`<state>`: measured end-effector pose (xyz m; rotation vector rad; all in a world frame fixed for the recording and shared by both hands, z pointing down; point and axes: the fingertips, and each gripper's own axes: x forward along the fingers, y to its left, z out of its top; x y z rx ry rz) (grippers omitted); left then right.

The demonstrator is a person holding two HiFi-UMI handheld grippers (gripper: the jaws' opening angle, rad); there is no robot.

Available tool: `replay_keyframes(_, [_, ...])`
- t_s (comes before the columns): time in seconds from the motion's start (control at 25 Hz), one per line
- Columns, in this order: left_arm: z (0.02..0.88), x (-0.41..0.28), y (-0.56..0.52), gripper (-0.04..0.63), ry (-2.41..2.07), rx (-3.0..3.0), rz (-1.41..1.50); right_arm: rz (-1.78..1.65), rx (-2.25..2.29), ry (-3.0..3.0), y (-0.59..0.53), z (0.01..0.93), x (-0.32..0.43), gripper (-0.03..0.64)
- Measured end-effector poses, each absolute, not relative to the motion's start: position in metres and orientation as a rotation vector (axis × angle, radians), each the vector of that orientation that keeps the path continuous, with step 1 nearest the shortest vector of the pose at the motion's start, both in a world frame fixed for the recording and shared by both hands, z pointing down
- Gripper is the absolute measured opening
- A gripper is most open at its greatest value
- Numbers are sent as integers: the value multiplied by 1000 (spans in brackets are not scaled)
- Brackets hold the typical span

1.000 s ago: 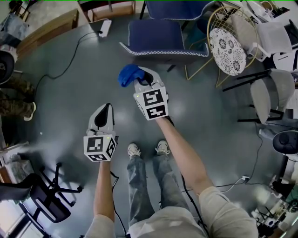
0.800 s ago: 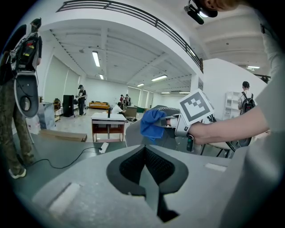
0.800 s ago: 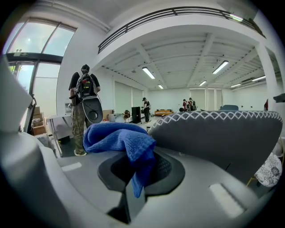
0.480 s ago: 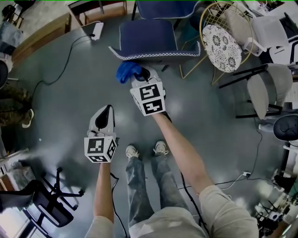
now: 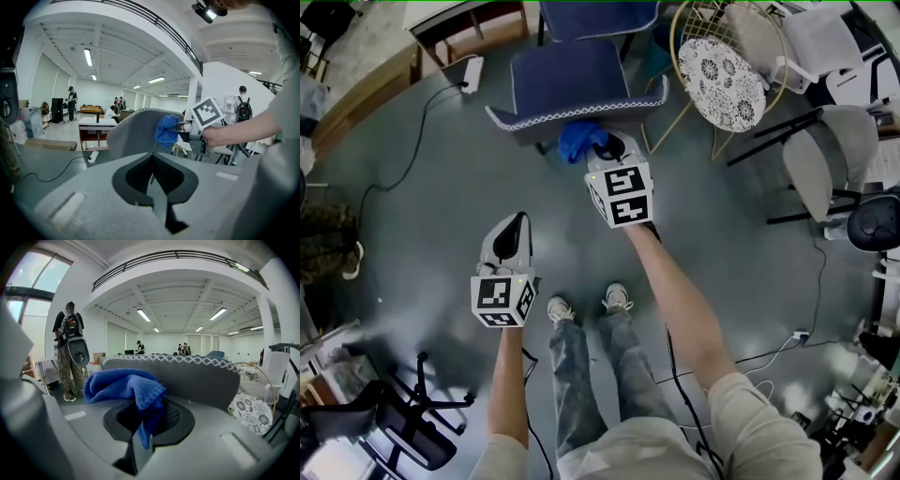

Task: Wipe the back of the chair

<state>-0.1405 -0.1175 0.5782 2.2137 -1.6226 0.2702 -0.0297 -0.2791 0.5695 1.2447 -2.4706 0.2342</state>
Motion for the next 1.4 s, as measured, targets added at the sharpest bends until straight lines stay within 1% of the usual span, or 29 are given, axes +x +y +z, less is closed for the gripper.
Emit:
replay_keyframes(0.48, [569, -79, -149, 0, -1561, 2278, 285, 258, 1442, -2381, -318, 565, 97, 46])
replay_keyframes(0.84, [568, -47, -159, 0, -1529, 2303, 295, 269, 1516, -2316, -324, 570, 156, 46])
replay_keyframes(1.12, [569, -49, -155, 0, -1535, 2296, 285, 275, 1474, -2304, -300, 585, 154, 46])
replay_keyframes(1.4, [566, -91, -138, 0, -1596, 2257, 279, 325, 1364, -2356, -272, 604, 84, 46])
